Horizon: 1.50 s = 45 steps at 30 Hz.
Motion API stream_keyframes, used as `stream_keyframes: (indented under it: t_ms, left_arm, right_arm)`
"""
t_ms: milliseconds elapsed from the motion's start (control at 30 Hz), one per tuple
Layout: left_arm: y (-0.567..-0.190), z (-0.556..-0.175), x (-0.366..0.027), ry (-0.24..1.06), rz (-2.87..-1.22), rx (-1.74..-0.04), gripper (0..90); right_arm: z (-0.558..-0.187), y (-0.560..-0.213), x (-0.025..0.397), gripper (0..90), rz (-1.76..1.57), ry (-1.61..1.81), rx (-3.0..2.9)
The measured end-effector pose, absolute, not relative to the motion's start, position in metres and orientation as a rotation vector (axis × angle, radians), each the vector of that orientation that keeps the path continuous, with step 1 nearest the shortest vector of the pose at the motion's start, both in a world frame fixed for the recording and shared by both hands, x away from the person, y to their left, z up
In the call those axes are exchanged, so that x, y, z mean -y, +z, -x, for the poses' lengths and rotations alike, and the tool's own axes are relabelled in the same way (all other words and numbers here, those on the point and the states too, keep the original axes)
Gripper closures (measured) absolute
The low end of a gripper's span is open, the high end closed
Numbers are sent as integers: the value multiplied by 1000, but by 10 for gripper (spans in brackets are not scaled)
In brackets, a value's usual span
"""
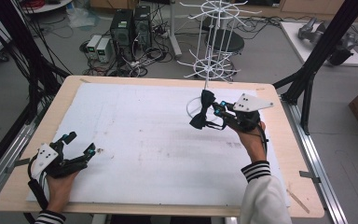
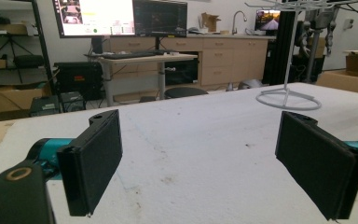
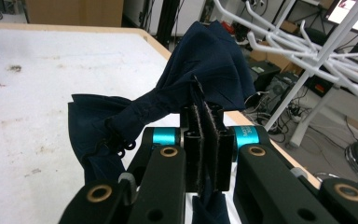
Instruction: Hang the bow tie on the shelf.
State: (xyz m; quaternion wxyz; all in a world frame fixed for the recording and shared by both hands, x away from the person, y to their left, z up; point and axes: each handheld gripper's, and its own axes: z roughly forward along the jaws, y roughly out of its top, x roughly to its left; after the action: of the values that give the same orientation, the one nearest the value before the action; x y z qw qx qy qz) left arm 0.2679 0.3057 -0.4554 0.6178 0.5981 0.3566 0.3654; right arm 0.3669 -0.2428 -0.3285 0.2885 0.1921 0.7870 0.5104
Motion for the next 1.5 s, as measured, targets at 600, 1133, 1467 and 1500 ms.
stream_keyframes:
  t_ms: [600, 1133, 1467, 1500]
  left_arm:
    - [-455, -268, -306, 839, -1378, -821, 150]
    - [-455, -268, -306, 837, -1380, -824, 151]
    - [-455, -268, -307, 835, -1379, -824, 151]
    - [-455, -269, -307, 834, -1379, -823, 151]
  right_arm:
    - [-365, -286, 224, 866, -437, 1395, -2025]
    - [-395, -278, 216, 866, -563, 1366, -1994]
    - [-408, -269, 212, 866, -641, 1333, -1958]
    - [-410, -269, 211, 866, -654, 1331, -1950]
